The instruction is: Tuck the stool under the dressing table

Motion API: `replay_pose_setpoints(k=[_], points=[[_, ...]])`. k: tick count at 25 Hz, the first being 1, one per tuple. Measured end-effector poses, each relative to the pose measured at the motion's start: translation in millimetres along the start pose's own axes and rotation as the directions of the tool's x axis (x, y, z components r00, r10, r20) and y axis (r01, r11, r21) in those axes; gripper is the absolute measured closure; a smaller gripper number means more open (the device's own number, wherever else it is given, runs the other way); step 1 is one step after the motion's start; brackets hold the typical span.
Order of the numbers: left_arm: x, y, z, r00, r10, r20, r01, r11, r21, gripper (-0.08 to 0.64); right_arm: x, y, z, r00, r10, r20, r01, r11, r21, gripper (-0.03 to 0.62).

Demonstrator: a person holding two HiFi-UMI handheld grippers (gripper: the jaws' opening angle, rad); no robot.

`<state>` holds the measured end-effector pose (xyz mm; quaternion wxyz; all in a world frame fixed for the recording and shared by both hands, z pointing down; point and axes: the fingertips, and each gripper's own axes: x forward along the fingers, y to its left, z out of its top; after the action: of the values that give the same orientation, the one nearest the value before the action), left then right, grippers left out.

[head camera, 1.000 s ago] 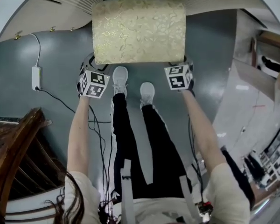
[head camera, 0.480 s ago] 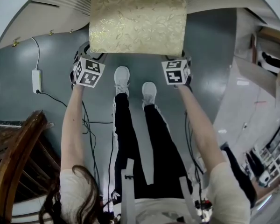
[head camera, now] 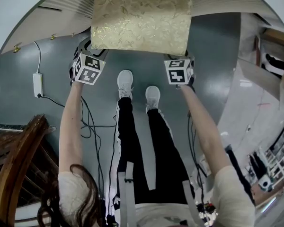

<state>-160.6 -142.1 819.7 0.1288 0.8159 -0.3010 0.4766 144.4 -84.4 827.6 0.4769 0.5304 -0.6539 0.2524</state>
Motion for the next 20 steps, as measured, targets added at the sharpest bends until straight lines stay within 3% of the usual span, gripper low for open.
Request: replay_pose_setpoints(k=[14, 20], points=[[7.9, 37.9, 14.5, 0.999, -0.022, 0.039, 0.022, 1.0, 0.017, 0.265, 13.2, 1.2, 31.6, 0.999, -0.029, 0.018, 0.029, 1.0, 0.006, 0.267], [13.6, 54.7, 21.7, 0.999, 0.004, 0.046, -0.002, 1.0, -0.031, 0.271, 22.5, -5.3, 53.4, 0.999, -0.045, 0.022, 0.045, 0.999, -0.008, 0.267]])
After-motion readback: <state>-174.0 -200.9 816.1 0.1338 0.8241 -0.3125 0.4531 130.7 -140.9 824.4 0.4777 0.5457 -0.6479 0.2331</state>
